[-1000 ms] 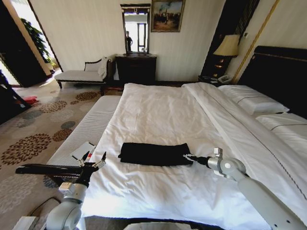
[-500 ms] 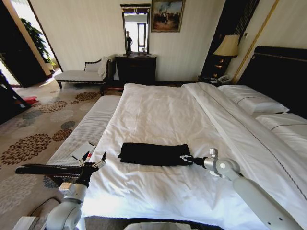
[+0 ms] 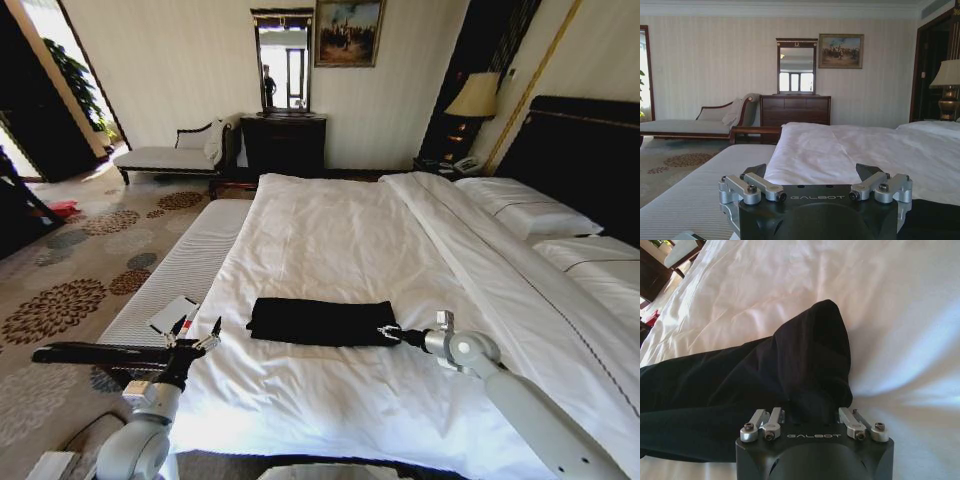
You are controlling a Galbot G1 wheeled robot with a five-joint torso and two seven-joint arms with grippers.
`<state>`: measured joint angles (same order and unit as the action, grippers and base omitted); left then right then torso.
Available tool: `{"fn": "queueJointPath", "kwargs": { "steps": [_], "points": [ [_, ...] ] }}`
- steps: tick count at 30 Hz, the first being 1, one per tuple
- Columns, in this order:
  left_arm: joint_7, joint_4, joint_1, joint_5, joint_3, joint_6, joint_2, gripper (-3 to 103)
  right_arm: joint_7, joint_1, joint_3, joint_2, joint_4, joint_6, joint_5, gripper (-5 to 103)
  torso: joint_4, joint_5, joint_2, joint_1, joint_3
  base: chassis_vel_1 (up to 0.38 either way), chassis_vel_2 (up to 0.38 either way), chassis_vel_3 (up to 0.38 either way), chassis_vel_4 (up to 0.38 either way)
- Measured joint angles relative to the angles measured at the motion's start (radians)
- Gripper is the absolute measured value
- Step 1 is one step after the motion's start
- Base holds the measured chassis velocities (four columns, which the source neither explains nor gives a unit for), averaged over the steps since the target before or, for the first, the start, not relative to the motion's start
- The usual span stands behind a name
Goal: Fold the clothes on the bed.
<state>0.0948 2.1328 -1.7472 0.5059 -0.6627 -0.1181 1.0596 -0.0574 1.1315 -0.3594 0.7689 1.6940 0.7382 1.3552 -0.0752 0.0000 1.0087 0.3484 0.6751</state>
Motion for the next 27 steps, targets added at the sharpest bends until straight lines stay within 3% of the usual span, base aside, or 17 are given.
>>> {"fn": "queueJointPath", "kwargs": {
  "steps": [3, 5, 9, 27],
  "points": [
    [0.0, 0.0, 0.0, 0.0, 0.0, 0.0, 0.0, 100, -0.004, 0.0, -0.005, 0.001, 0.008, -0.001, 0.002, 24, 0.0, 0.0, 0.0, 0.0, 0.0, 0.0, 0.0, 0.0, 0.0],
    [0.0, 0.0, 0.0, 0.0, 0.0, 0.0, 0.0, 100, -0.007, 0.002, -0.008, 0.001, 0.014, -0.001, 0.006, 24, 0.0, 0.0, 0.0, 0.0, 0.0, 0.0, 0.0, 0.0, 0.0],
    [0.0, 0.0, 0.0, 0.0, 0.0, 0.0, 0.0, 100, -0.019, 0.01, -0.016, 0.003, 0.031, -0.001, 0.014, 5, 0.0001, 0.0, 0.0, 0.0, 0.0, 0.0, 0.0, 0.0, 0.0],
    [0.0, 0.0, 0.0, 0.0, 0.0, 0.0, 0.0, 100, -0.063, 0.041, -0.059, 0.008, 0.095, -0.002, 0.027, 4, 0.0, 0.0, 0.0, 0.0, 0.0, 0.0, 0.0, 0.0, 0.0]
  ]
}}
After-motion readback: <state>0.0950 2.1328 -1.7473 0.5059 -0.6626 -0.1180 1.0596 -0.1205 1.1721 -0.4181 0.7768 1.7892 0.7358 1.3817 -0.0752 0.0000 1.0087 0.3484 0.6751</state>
